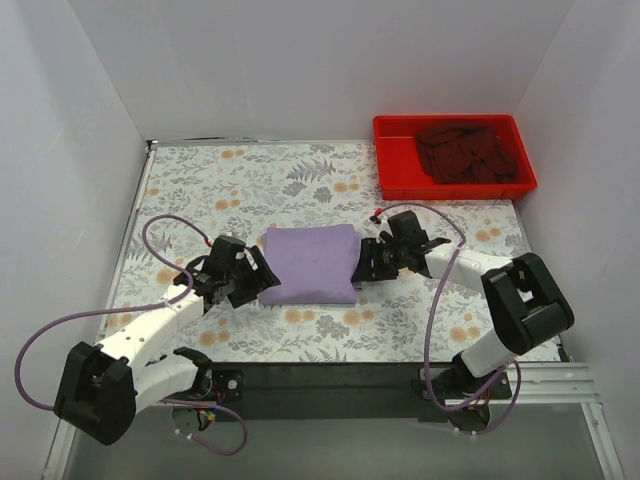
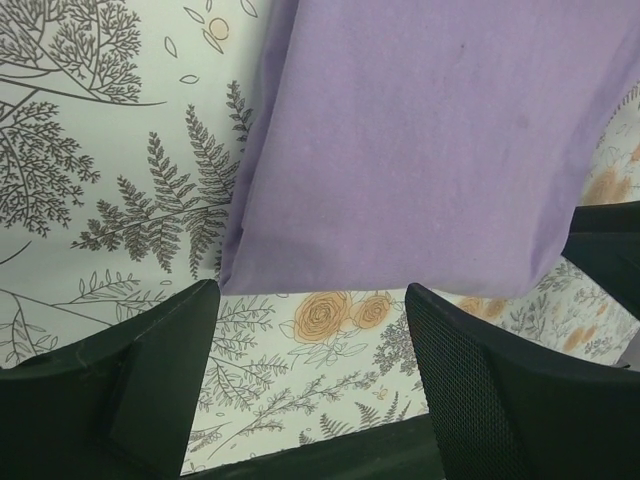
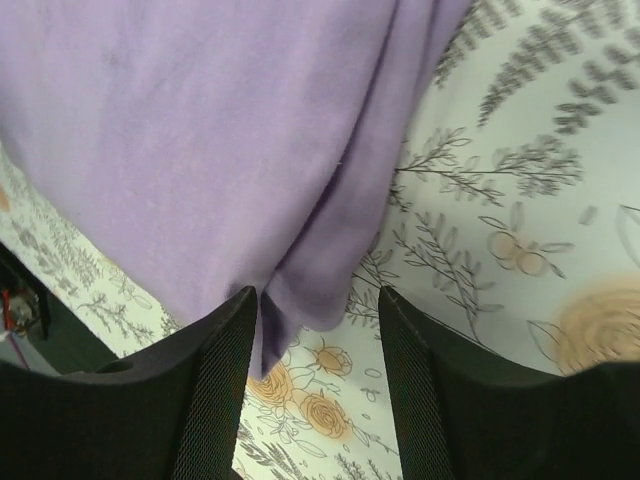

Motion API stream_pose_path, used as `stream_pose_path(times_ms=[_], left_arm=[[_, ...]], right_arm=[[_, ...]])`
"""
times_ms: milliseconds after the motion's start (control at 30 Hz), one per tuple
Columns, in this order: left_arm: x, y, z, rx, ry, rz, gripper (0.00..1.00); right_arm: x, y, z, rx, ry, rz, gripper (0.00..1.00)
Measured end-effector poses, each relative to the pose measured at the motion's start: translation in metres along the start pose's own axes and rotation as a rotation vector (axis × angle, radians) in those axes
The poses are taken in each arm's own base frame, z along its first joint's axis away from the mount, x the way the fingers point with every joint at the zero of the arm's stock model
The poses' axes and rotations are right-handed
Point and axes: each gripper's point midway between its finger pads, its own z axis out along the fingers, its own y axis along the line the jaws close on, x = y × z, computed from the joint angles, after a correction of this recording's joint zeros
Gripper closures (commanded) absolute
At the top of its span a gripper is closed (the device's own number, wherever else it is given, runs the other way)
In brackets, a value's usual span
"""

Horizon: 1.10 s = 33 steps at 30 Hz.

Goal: Fold and stack the t-shirts
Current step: Fold the tshirt, then neatly place the folded tshirt to the corner

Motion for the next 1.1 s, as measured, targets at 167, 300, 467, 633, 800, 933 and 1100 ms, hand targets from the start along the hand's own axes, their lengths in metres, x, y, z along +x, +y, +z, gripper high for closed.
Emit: stream_pose_path(times_ms=[167, 300, 467, 633, 800, 933, 1100], left_arm=[[-0.007, 0.001, -0.005, -0.028, -0.022, 0.016, 0.26], [-0.027, -0.011, -0.012, -0.036, -0.074, 0.048, 0.26], [-0.06, -0.024, -0.017, -0.068, -0.169, 0.11, 0.26], [-0.091, -0.036, -0.025, -0.096, -0.267, 0.176, 0.26], [-0.107, -0.033, -0.026, -0.139, -0.33, 0.235, 0.26], [-0.113, -0.026, -0.023, -0.181, -0.35, 0.269, 0.26], [-0.12, -0.02, -0.024, -0.195, -0.378, 0.285, 0.26]], right_arm=[[-0.024, 0.005, -0.018, 0.093, -0.056, -0.016, 0.37], [-0.041, 0.024, -0.018, 0.121, -0.092, -0.049, 0.36], [-0.04, 0.023, -0.006, 0.234, -0.068, -0.046, 0.33], [-0.034, 0.004, 0.002, 0.346, -0.046, -0.024, 0.33], [-0.02, -0.004, 0.015, 0.35, 0.017, -0.008, 0.34], [-0.019, 0.002, 0.023, 0.306, 0.031, -0.006, 0.39], [-0.018, 0.008, 0.029, 0.269, 0.038, -0.002, 0.55]])
